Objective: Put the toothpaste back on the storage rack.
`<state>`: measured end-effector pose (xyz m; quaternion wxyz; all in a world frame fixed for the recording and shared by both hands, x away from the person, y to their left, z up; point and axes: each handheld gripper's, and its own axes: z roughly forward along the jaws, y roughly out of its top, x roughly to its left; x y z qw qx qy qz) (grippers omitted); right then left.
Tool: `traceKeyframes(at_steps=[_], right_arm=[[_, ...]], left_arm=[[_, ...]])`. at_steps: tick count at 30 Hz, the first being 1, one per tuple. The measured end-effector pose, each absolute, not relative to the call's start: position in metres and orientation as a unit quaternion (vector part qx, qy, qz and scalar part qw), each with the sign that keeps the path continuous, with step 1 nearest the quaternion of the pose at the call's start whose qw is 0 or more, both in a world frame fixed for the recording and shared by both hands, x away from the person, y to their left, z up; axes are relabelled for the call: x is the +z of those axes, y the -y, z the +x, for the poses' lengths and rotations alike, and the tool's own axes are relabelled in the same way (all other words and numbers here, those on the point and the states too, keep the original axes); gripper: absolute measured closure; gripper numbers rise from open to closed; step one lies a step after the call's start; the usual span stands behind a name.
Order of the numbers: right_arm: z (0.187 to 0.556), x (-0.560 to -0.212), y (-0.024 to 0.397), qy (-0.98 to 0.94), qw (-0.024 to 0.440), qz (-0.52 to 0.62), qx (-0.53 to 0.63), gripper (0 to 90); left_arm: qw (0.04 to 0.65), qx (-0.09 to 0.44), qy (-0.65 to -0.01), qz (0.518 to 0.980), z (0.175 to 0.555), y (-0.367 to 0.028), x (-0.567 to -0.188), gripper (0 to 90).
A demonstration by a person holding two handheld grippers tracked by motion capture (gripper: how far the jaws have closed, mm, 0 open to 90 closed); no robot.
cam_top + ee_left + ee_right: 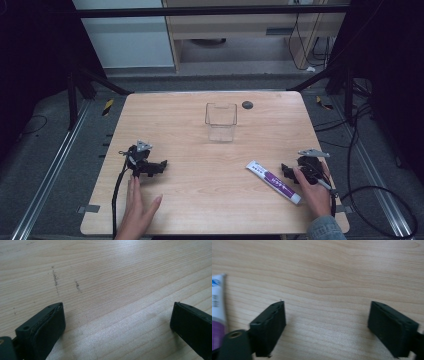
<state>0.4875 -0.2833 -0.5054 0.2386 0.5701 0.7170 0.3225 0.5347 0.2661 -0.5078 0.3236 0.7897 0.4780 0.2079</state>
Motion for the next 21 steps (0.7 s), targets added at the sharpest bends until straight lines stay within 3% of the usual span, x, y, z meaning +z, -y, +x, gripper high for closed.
traceKeyframes(at_steps=[5,10,21], right_arm=[[0.473,-0.488,0.277,-0.738,0.249,0.534,0.328,16.3],[0.458,-0.477,0.267,-0.764,0.23,0.513,0.317,13.0],[0.44,-0.461,0.241,-0.82,0.202,0.46,0.275,26.0]], left_arm=[[0.323,0.209,-0.48,0.788,0.535,-0.266,-0.508,0.0],[0.322,0.209,-0.481,0.788,0.535,-0.266,-0.508,0.0],[0.314,0.221,-0.509,0.77,0.53,-0.261,-0.508,0.0]])
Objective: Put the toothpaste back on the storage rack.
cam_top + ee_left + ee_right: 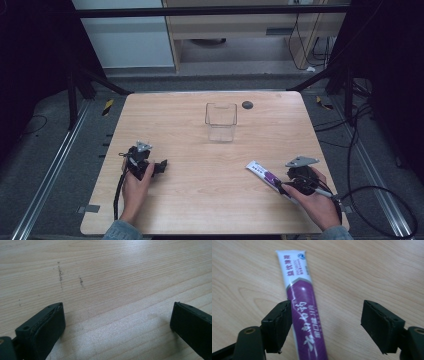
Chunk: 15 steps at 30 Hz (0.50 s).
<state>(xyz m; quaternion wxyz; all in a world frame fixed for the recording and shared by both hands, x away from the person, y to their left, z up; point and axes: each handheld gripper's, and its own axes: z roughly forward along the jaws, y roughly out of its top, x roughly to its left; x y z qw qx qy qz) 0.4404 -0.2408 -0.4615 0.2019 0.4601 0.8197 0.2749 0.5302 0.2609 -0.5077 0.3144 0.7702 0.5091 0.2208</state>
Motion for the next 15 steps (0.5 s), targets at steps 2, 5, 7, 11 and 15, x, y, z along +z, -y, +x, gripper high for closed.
traceKeyframes(at_steps=[2,5,7,11,15], right_arm=[[0.44,-0.461,0.234,-0.828,0.195,0.455,0.265,27.2],[0.442,-0.46,0.225,-0.843,0.175,0.444,0.249,31.0],[0.442,-0.459,0.223,-0.845,0.172,0.443,0.245,31.4],[0.448,-0.458,0.216,-0.857,0.155,0.432,0.236,33.8],[0.452,-0.457,0.213,-0.864,0.156,0.423,0.222,34.7]], left_arm=[[0.315,0.222,-0.512,0.768,0.529,-0.26,-0.508,0.0],[0.315,0.222,-0.512,0.768,0.529,-0.26,-0.508,0.0],[0.315,0.222,-0.512,0.768,0.529,-0.26,-0.508,0.0],[0.315,0.222,-0.512,0.768,0.529,-0.26,-0.508,0.0],[0.315,0.222,-0.513,0.767,0.529,-0.26,-0.508,0.0]])
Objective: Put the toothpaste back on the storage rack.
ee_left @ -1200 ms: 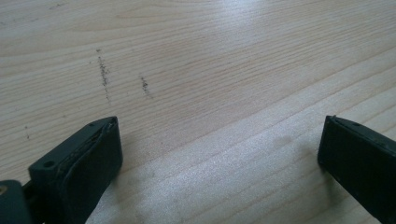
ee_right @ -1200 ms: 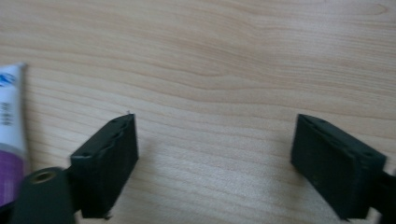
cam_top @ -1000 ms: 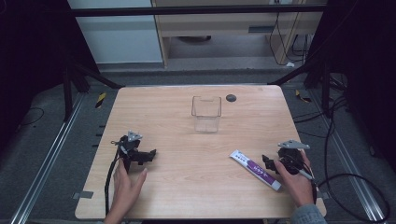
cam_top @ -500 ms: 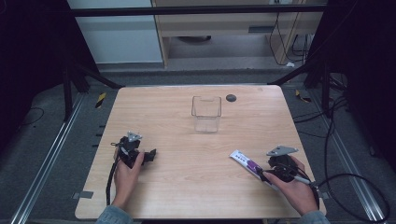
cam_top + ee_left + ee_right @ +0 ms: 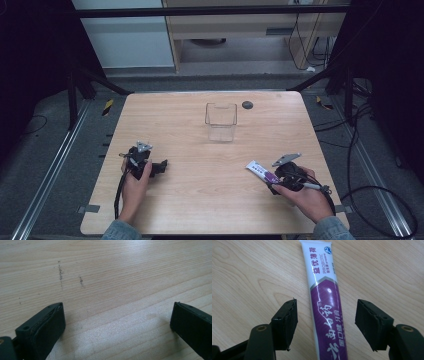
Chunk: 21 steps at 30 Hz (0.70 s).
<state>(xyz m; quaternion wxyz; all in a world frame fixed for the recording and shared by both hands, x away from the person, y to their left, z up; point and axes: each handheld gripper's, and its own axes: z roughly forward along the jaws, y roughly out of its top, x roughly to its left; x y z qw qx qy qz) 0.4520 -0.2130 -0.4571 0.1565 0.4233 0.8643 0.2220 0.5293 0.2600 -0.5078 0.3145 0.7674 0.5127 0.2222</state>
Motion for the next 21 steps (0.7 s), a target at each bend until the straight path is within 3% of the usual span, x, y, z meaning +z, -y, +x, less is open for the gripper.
traceKeyframes(at_steps=[21], right_arm=[[0.48,-0.455,0.192,-0.882,0.126,0.418,0.178,43.1]], left_arm=[[0.312,0.226,-0.523,0.76,0.527,-0.259,-0.508,0.0]])
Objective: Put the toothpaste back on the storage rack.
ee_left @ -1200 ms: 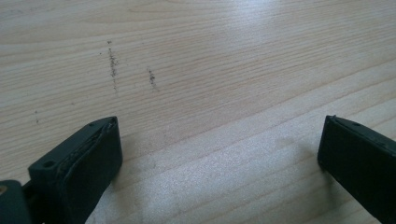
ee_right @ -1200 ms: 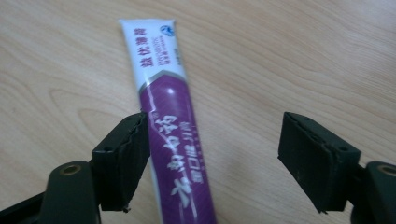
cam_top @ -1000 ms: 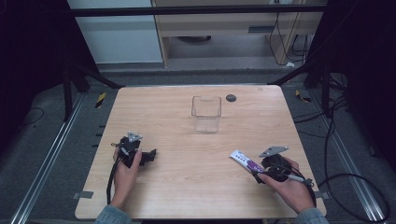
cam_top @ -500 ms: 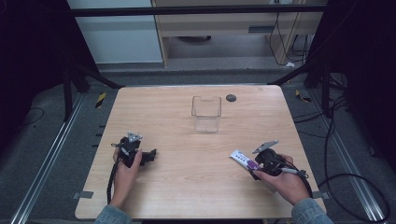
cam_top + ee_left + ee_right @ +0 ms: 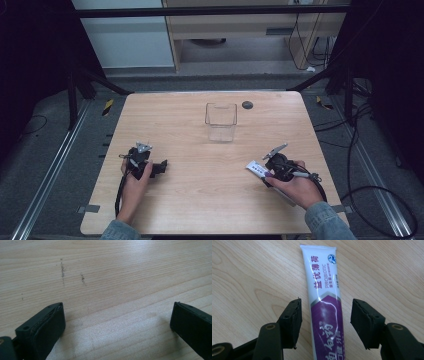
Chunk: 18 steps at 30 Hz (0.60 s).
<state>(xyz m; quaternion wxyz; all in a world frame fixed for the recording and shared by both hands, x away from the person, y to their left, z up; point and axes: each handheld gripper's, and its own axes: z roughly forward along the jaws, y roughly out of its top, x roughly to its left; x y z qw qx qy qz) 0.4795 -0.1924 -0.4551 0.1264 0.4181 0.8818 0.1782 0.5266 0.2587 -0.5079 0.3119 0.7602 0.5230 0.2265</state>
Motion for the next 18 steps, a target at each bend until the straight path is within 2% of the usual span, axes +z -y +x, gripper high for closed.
traceKeyframes(at_steps=[9,18], right_arm=[[0.495,-0.46,0.182,-0.889,0.112,0.417,0.155,50.9],[0.504,-0.461,0.177,-0.892,0.095,0.419,0.141,53.3]], left_arm=[[0.313,0.227,-0.523,0.76,0.527,-0.259,-0.508,0.0],[0.312,0.227,-0.523,0.76,0.527,-0.259,-0.508,0.0]])
